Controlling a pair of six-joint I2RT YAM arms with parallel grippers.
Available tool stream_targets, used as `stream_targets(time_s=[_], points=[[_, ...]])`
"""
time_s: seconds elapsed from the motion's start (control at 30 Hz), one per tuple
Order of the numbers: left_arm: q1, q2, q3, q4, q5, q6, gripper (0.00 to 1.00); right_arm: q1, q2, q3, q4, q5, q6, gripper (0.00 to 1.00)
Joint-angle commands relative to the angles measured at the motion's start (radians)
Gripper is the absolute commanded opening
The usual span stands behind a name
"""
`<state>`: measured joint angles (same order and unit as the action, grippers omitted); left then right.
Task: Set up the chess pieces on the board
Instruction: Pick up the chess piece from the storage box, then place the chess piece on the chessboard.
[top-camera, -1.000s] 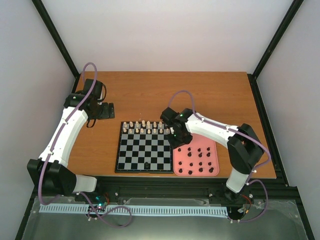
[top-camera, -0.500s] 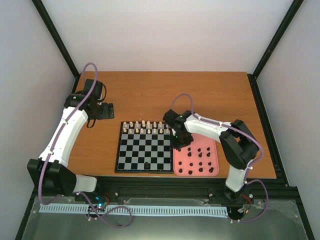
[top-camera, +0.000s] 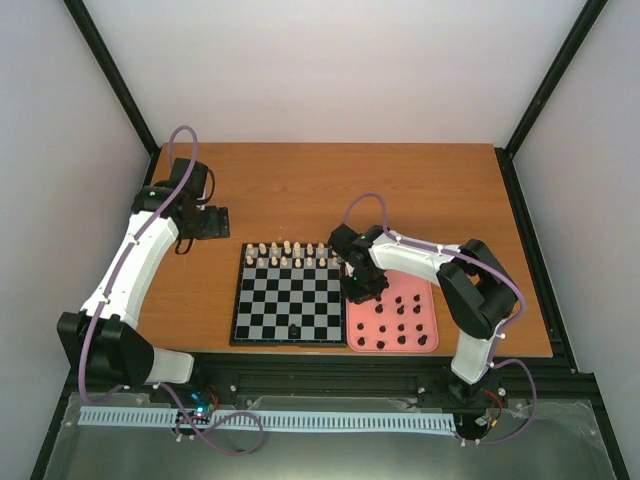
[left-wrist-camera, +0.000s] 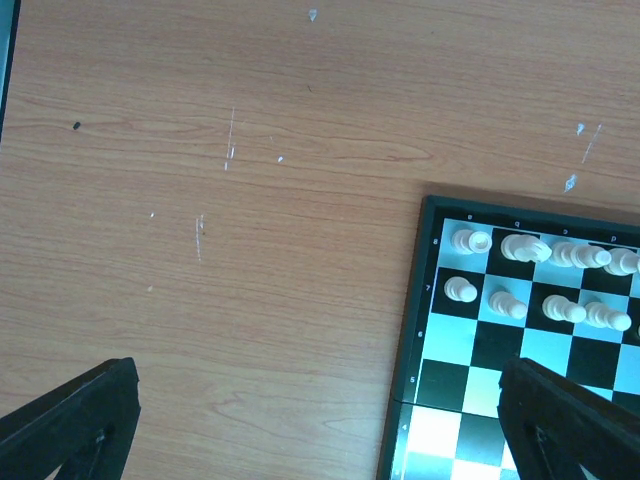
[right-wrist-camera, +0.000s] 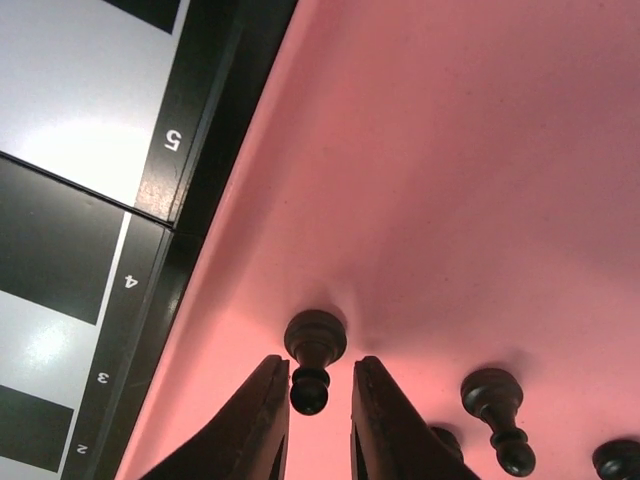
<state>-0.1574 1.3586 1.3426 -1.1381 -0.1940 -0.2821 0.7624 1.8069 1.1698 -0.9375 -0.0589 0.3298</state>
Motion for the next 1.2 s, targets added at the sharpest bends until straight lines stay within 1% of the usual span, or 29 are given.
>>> stream_targets(time_s=[0.0, 0.17, 0.33, 0.47, 0.67, 0.77, 0.87, 0.97, 1.07, 1.17], points=[[0.001, 0.002, -0.002, 0.017, -0.006, 0.017, 1.00, -0.003, -0.003, -0.002, 0.014, 0.003, 0.000, 0.17], [0.001, 0.001, -0.002, 0.017, -0.011, 0.017, 1.00, -0.002, -0.001, 0.012, 0.004, 0.006, -0.001, 0.03], [0.001, 0.005, 0.002, 0.014, -0.007, 0.018, 1.00, -0.001, -0.017, 0.022, -0.016, 0.020, 0.003, 0.03], [0.000, 0.001, 0.001, 0.015, -0.008, 0.018, 1.00, 0.017, -0.068, 0.067, -0.075, 0.058, 0.015, 0.03], [0.001, -0.007, -0.012, 0.018, -0.006, 0.017, 1.00, 0.113, -0.073, 0.190, -0.161, 0.050, 0.046, 0.03], [0.001, -0.004, -0.014, 0.014, -0.021, 0.009, 1.00, 0.181, -0.029, 0.267, -0.178, 0.038, 0.057, 0.03], [0.009, -0.002, -0.010, -0.003, -0.048, -0.033, 1.00, 0.243, 0.042, 0.373, -0.181, 0.007, 0.054, 0.03], [0.070, -0.013, -0.020, -0.017, -0.033, -0.083, 1.00, 0.283, 0.130, 0.498, -0.198, -0.015, 0.032, 0.03], [0.113, -0.025, -0.031, -0.038, -0.059, -0.115, 1.00, 0.311, 0.215, 0.607, -0.222, -0.030, 0.009, 0.03], [0.167, -0.042, -0.046, -0.056, -0.075, -0.181, 1.00, 0.330, 0.268, 0.675, -0.225, -0.059, -0.004, 0.03]])
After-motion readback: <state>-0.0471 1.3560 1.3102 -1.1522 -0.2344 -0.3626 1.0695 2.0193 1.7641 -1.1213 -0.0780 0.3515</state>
